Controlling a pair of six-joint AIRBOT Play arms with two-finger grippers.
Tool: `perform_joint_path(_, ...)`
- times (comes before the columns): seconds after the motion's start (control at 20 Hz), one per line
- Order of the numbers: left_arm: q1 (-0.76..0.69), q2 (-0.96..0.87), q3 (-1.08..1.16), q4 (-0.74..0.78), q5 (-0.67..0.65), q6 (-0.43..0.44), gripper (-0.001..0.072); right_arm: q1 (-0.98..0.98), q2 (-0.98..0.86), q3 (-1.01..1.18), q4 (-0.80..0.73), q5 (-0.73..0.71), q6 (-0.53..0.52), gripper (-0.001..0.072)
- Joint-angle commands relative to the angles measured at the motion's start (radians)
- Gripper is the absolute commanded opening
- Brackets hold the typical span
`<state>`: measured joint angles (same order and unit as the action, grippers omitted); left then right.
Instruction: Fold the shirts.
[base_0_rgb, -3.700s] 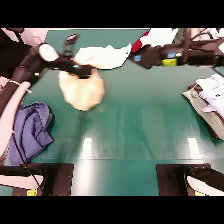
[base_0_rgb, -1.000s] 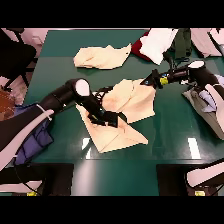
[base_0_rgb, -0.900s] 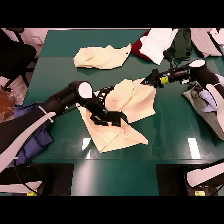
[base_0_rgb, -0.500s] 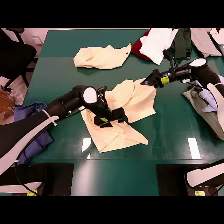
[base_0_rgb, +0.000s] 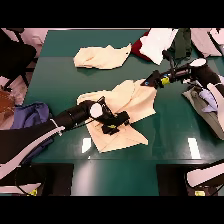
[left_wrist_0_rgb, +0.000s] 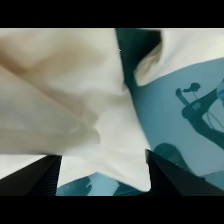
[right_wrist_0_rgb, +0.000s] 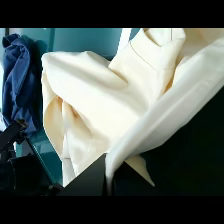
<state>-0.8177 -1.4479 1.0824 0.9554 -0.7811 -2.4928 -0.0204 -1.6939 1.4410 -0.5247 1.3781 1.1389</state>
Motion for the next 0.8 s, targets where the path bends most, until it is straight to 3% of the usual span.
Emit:
perform_joint_path(0.0, -0.004, -0.029, -0.013, -0.014, 0.121, -0.019, 0.0602, 0.000, 0.001, 0.001, 0.003, 0.018, -0.003, 0.0026)
perform_joint_path(0.2, -0.005, -0.034, -0.013, -0.024, -0.030, 0.006, 0.0603, 0.000, 0.000, 0.001, 0.002, 0.010, -0.003, 0.0026)
perform_joint_path(0.4, -0.004, -0.023, -0.013, -0.013, -0.080, 0.013, 0.0600, 0.000, 0.001, 0.001, 0.008, -0.005, -0.003, 0.0026)
perform_joint_path(0.45, -0.004, -0.023, -0.013, 0.015, -0.066, -0.019, 0.0465, 0.001, 0.001, 0.001, 0.009, 0.000, -0.003, 0.0026)
perform_joint_path(0.5, -0.004, -0.023, -0.013, 0.021, -0.039, -0.022, 0.0170, 0.000, 0.001, 0.001, 0.009, 0.008, -0.003, 0.0026)
perform_joint_path(0.55, -0.004, -0.023, -0.013, 0.019, -0.002, -0.021, 0.0029, 0.000, 0.001, 0.001, 0.008, 0.013, -0.003, 0.0026)
perform_joint_path(0.75, -0.004, -0.022, -0.013, 0.008, 0.028, -0.020, 0.0026, 0.000, 0.001, 0.001, 0.008, 0.029, -0.003, 0.0026)
